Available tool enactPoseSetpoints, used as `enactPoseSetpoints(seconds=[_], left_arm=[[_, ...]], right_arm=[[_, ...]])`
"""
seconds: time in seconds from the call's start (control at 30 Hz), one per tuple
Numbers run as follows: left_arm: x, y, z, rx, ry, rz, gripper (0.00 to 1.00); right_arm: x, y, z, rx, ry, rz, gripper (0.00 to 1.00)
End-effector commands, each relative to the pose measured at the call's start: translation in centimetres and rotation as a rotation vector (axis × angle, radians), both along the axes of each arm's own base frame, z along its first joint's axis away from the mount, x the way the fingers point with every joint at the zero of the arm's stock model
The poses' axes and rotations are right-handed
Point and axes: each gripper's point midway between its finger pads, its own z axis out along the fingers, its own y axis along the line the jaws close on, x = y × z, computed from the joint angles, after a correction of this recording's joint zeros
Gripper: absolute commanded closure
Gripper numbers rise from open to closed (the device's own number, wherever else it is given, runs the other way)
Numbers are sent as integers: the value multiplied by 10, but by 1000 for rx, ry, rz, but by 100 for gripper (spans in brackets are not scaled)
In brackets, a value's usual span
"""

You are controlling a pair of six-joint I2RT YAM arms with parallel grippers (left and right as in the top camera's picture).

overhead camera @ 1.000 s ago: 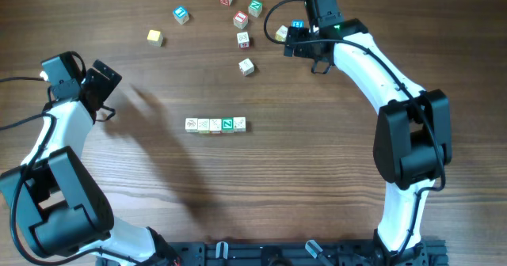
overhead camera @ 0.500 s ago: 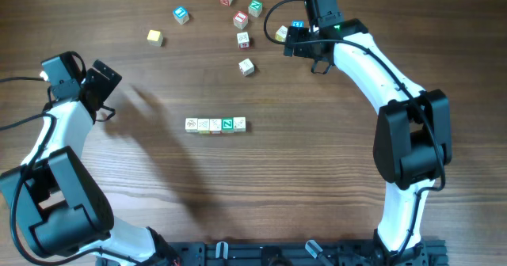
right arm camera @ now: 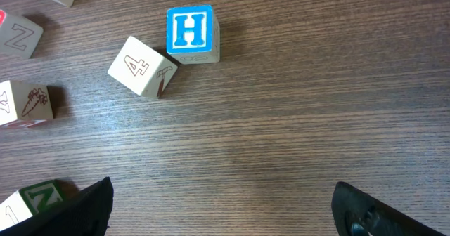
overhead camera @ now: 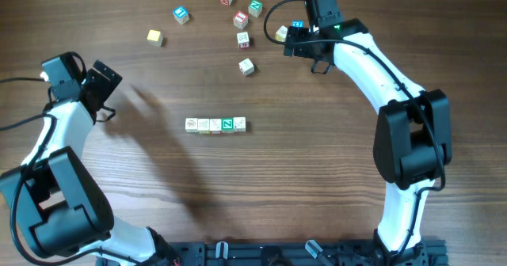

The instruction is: Form a horizontal line

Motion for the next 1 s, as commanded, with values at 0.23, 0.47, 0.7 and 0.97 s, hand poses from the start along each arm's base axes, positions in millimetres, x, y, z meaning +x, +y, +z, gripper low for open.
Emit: enactPoseSetpoints(seconds=[0.23,0.47,0.7,0.97], left_arm=[[-88,-37,41,56,-121,-1,0],[-119,-49,50,79,-176,-1,0],[-130,-54,36,50,-105,-1,0],[-105,-81,98,176,-492,-109,0]], right_arm=[[2,-1,7,-13,-22,1,0],[2,-1,7,-13,-22,1,0],[2,-1,7,-13,-22,1,0],[2,-1,7,-13,-22,1,0]])
